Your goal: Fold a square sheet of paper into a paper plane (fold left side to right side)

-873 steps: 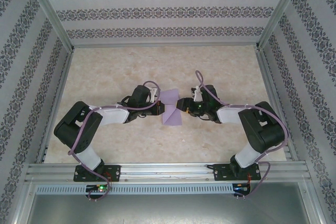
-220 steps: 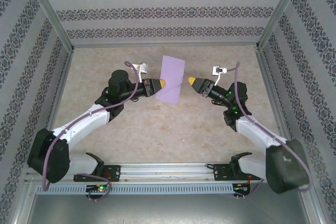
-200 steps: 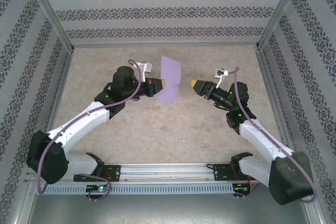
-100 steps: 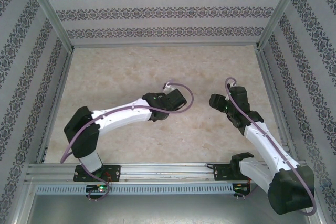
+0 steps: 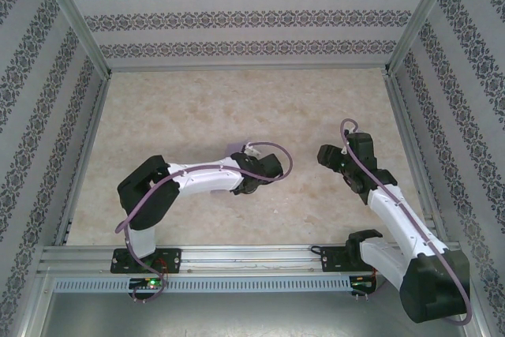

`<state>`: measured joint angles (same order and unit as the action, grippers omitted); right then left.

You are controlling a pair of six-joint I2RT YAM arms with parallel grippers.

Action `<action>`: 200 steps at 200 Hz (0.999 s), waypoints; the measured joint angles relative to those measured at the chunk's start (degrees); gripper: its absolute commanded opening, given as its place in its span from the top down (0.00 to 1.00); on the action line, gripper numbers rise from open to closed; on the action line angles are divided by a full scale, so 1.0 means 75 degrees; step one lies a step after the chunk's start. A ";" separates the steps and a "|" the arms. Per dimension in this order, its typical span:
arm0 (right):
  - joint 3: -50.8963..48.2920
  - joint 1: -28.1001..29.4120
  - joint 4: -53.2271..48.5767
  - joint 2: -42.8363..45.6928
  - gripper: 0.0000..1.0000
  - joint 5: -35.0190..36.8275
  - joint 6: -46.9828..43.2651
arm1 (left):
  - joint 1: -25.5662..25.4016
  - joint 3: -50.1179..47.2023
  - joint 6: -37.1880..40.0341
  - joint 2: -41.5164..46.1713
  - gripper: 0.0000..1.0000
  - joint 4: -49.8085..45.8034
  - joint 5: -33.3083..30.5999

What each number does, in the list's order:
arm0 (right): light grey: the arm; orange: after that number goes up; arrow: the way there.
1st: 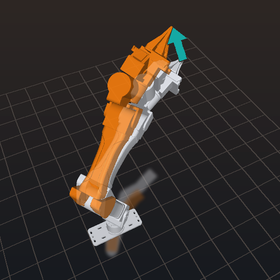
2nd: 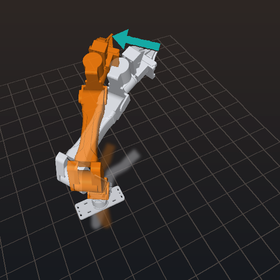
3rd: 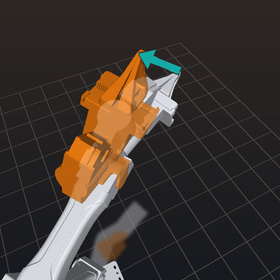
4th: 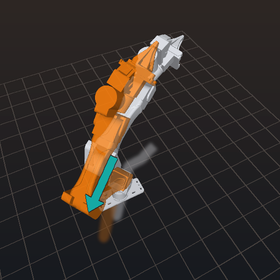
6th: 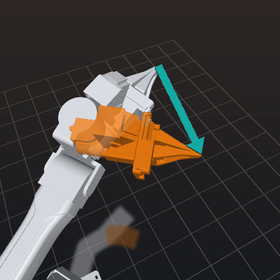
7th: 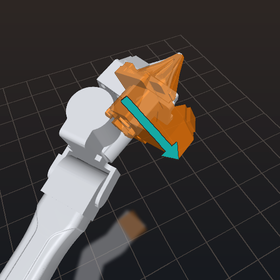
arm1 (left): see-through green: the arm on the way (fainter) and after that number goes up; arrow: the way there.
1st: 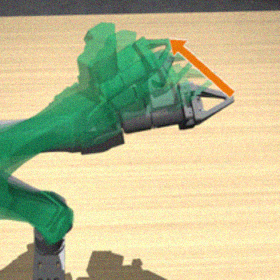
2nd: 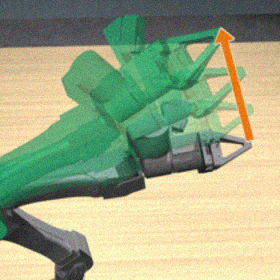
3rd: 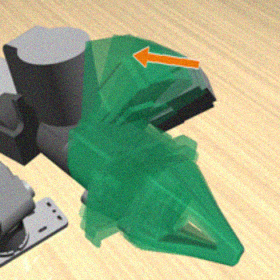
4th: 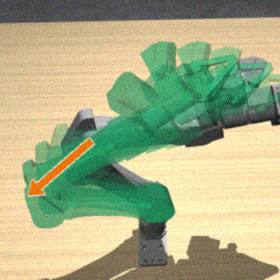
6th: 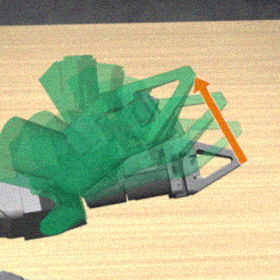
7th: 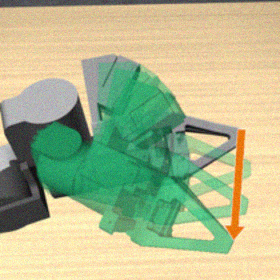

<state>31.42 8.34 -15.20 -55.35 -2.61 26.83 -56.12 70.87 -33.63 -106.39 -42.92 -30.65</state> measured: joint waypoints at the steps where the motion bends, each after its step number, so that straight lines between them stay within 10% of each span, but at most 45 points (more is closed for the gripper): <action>1: 0.0000 0.0000 0.0000 -0.0012 0.34 -0.0006 -0.0003 | 0.0003 -0.0017 -0.0020 0.0000 0.94 0.0029 0.0050; 131: -0.0047 0.0000 0.0271 -0.0994 0.28 -0.1244 0.0399 | 0.1291 -0.1358 -0.1131 0.0466 0.63 0.3410 0.3751; 200: 0.0082 0.0810 0.1480 -0.2442 0.59 -0.3005 0.1524 | 0.2410 -0.2460 -0.0985 0.2366 0.63 0.5123 0.4680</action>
<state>32.03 14.41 -4.10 -73.67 -25.15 38.26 -38.04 52.42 -41.01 -88.64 -4.49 4.45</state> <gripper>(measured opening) 0.472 0.374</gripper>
